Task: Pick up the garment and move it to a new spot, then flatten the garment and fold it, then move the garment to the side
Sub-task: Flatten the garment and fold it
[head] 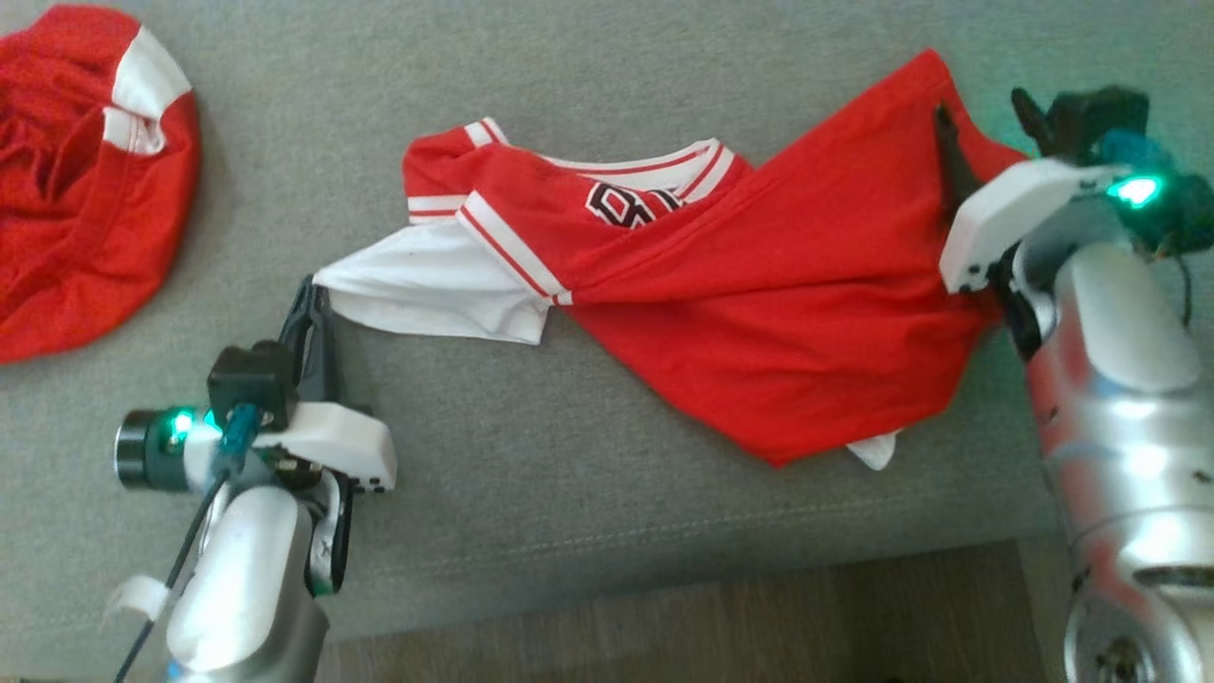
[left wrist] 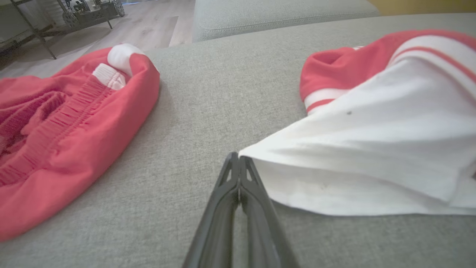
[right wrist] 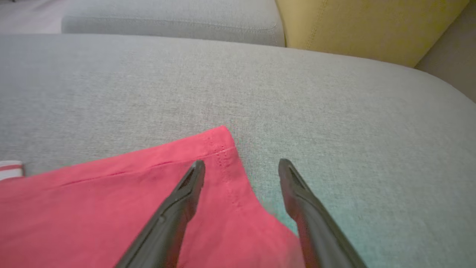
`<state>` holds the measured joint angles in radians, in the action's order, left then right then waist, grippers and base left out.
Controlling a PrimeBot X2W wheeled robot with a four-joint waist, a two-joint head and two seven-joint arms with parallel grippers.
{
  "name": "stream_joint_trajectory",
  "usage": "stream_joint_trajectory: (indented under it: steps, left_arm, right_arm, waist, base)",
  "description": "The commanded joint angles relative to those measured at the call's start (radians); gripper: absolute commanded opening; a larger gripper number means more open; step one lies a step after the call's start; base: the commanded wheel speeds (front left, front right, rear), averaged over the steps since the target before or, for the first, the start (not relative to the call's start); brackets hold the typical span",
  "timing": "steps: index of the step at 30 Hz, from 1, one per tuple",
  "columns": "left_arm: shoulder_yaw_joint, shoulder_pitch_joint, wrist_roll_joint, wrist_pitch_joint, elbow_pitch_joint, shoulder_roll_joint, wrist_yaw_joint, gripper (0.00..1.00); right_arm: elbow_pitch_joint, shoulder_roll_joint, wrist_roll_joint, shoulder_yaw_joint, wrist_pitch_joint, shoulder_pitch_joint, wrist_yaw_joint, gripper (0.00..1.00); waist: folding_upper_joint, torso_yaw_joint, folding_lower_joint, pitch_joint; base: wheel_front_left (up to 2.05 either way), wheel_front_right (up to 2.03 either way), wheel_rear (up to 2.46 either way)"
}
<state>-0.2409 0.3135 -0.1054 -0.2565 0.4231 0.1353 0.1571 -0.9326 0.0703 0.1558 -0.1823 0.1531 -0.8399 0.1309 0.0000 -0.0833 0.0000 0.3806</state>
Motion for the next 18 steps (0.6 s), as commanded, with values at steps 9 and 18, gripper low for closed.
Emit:
stream_joint_trajectory:
  steps: [9,18]
  left_arm:
    - [0.051,0.06,0.024,-0.005,-0.012,0.005,-0.019,0.0]
    - [0.066,0.059,0.029,-0.005,-0.004,0.001,-0.029,0.0]
  right_arm:
    - [-0.138,0.02,0.07,0.069,-0.046,-0.153,0.0,1.0]
    - [-0.222,0.033,0.104,0.109,-0.051,-0.193,0.0,0.15]
  waist:
    - [0.0,0.041,0.0,0.035]
    - [0.0,0.044,0.0,0.025]
  base:
    - [0.0,0.0,0.0]
    - [0.0,0.0,0.0]
